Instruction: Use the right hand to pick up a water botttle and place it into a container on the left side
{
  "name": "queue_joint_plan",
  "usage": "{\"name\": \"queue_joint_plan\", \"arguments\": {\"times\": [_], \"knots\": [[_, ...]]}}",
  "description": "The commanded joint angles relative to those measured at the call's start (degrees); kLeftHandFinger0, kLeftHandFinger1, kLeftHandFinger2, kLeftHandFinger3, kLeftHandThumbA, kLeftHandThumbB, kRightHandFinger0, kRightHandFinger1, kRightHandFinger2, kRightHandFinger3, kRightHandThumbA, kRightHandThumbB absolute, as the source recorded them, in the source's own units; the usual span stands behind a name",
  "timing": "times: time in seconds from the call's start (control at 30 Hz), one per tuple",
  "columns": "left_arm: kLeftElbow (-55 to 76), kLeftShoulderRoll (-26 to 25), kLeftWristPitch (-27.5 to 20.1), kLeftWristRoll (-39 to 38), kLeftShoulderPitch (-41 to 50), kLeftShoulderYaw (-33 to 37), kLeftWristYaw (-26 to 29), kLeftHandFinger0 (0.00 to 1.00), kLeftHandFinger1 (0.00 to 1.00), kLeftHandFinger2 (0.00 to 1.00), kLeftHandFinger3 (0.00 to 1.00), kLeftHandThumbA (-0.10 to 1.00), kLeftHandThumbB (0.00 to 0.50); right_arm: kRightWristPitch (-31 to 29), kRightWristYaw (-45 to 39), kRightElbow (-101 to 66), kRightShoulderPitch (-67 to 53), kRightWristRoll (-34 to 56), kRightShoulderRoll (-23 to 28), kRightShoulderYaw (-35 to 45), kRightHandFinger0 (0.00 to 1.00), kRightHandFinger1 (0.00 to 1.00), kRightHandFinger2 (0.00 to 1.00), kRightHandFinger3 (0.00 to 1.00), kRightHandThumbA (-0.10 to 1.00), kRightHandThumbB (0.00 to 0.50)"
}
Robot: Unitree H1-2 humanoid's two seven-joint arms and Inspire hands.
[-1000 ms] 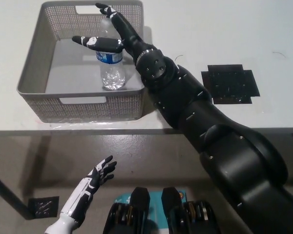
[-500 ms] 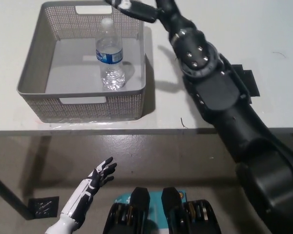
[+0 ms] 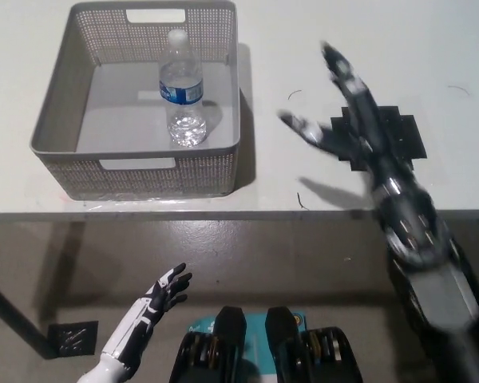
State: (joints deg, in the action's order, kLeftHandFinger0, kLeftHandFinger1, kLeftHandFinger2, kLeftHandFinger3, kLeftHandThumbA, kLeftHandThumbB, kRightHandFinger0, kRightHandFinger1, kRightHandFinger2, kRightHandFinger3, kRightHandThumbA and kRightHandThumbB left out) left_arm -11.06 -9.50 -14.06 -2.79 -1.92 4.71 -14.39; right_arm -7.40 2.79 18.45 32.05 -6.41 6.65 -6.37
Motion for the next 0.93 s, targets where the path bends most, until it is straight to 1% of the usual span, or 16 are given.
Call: {"name": "queue_joint_plan", "arguments": {"times": [0.0,0.07,0.17,0.23,0.27,0.3,0.33,0.43,0.5,0.57,0.6,0.67,0.77,0.83,0.87,0.9], "knots": [[1.03,-1.57,-2.3,-0.78,-0.84,-1.42,-0.02,1.0,1.0,1.0,1.0,1.0,0.185,-2.57,-4.98,-32.39,-19.47,9.09,6.9,4.61,1.0,1.0,1.0,1.0,1.0,0.386],[0.66,-1.23,-2.79,-0.64,-0.64,-1.43,0.28,1.0,1.0,1.0,1.0,1.0,0.183,-3.66,-5.3,-30.02,-22.23,10.3,5.78,3.63,1.0,1.0,1.0,1.0,1.0,0.414],[0.59,-1.02,-2.97,-0.21,-0.31,-1.39,0.66,1.0,1.0,1.0,1.0,1.0,0.188,-4.46,-6.12,-27.5,-25.61,10.63,5.27,2.5,1.0,1.0,1.0,1.0,1.0,0.424],[0.63,-1.1,-2.95,-0.35,-0.21,-1.37,0.48,1.0,1.0,1.0,1.0,1.0,0.177,-6.78,-6.98,-23.01,-27.49,10.74,5.04,1.85,1.0,1.0,1.0,1.0,1.0,0.375],[0.83,-1.09,-2.54,-0.51,-0.12,-1.39,0.39,1.0,1.0,1.0,1.0,1.0,0.179,-6.72,-7.33,-22.01,-27.94,11.05,4.97,1.83,1.0,1.0,1.0,1.0,1.0,0.37],[1.07,-1.09,-1.97,-0.74,-0.05,-1.45,0.23,1.0,1.0,1.0,1.0,1.0,0.179,-6.5,-7.76,-20.77,-28.48,11.48,4.85,1.82,1.0,1.0,1.0,1.0,1.0,0.295],[1.03,-1.2,-1.91,-0.8,-0.09,-1.48,0.01,1.0,1.0,1.0,1.0,1.0,0.176,-6.68,-9.16,-17.91,-28.93,14.05,4.4,2.15,1.0,1.0,1.0,1.0,1.0,0.316],[0.64,-1.32,-2.29,-0.81,-0.6,-1.79,-0.01,1.0,1.0,1.0,1.0,1.0,0.174,-5.49,-10.52,-14.9,-29.81,16.4,3.68,2.84,1.0,1.0,1.0,1.0,1.0,0.315],[-0.07,-1.12,-2.73,-1.03,-0.92,-1.91,0.01,1.0,1.0,1.0,1.0,1.0,0.183,-4.7,-10.93,-14.57,-30.31,15.79,3.71,2.55,1.0,1.0,1.0,1.0,1.0,0.325],[-0.16,-1.0,-2.7,-1.0,-0.95,-2.0,0.01,1.0,1.0,1.0,1.0,1.0,0.185,-4.61,-11.49,-13.97,-30.63,15.82,3.53,2.34,1.0,1.0,1.0,1.0,1.0,0.312],[-0.15,-0.93,-2.64,-0.97,-0.91,-2.02,0.06,1.0,1.0,1.0,1.0,1.0,0.186,-4.67,-11.71,-13.54,-30.91,15.2,3.65,1.96,1.0,1.0,1.0,1.0,1.0,0.283],[-0.19,-0.76,-2.82,-0.83,-0.92,-2.2,0.23,1.0,1.0,1.0,1.0,1.0,0.181,-4.56,-12.52,-11.96,-31.22,14.78,3.89,1.54,1.0,1.0,1.0,1.0,1.0,0.296],[-0.2,-0.84,-2.91,-0.46,-1.38,-2.4,0.31,1.0,1.0,1.0,1.0,1.0,0.162,-3.81,-13.14,-9.86,-29.99,14.57,4.04,1.65,1.0,1.0,1.0,1.0,1.0,0.286],[0.14,-0.82,-2.47,-0.49,-1.15,-2.39,0.16,1.0,1.0,1.0,1.0,1.0,0.165,-3.08,-12.83,-9.42,-29.94,13.62,3.9,1.47,1.0,1.0,1.0,1.0,1.0,0.302],[0.27,-0.77,-2.39,-0.43,-1.15,-2.38,0.1,1.0,1.0,1.0,1.0,1.0,0.167,-2.97,-12.91,-9.04,-29.7,13.44,3.7,1.43,1.0,1.0,1.0,1.0,1.0,0.288],[0.27,-0.77,-2.39,-0.43,-1.15,-2.38,0.1,1.0,1.0,1.0,1.0,1.0,0.167,-2.97,-12.91,-9.04,-29.7,13.44,3.7,1.43,1.0,1.0,1.0,1.0,1.0,0.288]]}}
